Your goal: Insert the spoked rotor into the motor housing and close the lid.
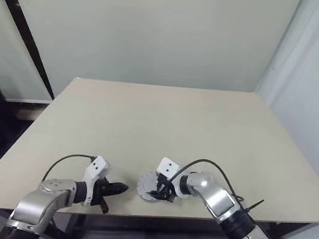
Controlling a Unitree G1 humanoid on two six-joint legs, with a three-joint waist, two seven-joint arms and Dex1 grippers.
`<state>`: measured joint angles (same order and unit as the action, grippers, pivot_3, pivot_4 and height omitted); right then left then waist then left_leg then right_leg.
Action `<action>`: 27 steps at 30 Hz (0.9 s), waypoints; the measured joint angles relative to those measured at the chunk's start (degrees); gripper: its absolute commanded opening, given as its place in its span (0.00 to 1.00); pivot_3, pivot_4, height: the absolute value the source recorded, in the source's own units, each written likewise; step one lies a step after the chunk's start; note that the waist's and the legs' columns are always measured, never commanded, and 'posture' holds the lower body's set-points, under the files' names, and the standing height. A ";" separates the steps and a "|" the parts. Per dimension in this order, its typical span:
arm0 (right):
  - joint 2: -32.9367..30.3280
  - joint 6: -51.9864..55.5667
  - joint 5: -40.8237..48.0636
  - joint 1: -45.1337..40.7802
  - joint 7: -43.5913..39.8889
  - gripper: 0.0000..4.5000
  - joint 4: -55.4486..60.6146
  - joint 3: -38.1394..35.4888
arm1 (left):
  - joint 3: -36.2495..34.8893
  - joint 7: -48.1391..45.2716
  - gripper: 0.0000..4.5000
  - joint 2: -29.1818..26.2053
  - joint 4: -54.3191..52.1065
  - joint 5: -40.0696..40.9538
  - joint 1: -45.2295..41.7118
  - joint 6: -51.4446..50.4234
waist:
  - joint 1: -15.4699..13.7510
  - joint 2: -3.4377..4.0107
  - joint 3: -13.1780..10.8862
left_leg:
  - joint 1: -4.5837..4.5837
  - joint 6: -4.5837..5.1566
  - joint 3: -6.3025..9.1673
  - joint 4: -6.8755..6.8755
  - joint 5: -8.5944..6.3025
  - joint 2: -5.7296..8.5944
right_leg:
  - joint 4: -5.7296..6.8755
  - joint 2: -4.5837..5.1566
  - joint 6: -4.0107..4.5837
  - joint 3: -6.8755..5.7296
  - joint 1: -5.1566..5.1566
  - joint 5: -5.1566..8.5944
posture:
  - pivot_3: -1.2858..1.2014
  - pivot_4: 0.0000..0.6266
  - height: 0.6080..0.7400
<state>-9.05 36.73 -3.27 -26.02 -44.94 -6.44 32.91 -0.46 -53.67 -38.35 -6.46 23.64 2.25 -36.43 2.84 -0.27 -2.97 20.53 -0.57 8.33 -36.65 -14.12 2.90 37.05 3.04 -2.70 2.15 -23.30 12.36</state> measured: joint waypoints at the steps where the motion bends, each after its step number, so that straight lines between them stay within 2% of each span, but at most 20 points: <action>1: 0.50 1.03 0.06 0.05 0.63 0.71 0.21 -0.22 | 0.00 0.00 0.00 0.06 0.00 -0.02 0.00 0.02 | 0.00 0.00 0.00 | 0.00 0.00 -0.01 0.00 0.00 -0.02 | 0.00 -0.02 0.02 0.00 -0.01 -0.01 | 0.52 0.00 1.00; 10: 2.03 6.03 0.43 0.06 3.55 0.71 1.52 -0.71 | 0.00 0.00 0.00 0.12 0.01 -0.17 0.00 0.06 | 0.00 0.01 0.00 | -0.02 -0.11 -0.02 0.00 0.06 -0.12 | 0.00 -0.10 0.07 -0.02 0.00 -0.04 | 0.52 0.00 1.00; 27: 0.00 6.15 -0.20 -0.92 3.79 0.71 2.84 2.18 | 0.00 0.27 0.00 0.61 0.01 -0.20 0.00 0.12 | -0.01 0.04 0.01 | -0.03 -0.13 -0.06 0.02 0.06 -0.19 | -0.01 -0.13 0.09 -0.02 -0.01 -0.04 | 0.52 0.00 1.00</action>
<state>-9.06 42.88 -3.47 -26.94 -41.16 -3.60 35.08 -0.46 -53.41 -37.73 -6.44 23.44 2.25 -36.31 2.83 -0.22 -2.96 20.50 -0.70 8.27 -36.63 -14.06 2.72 37.04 2.91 -2.62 2.13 -23.31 12.32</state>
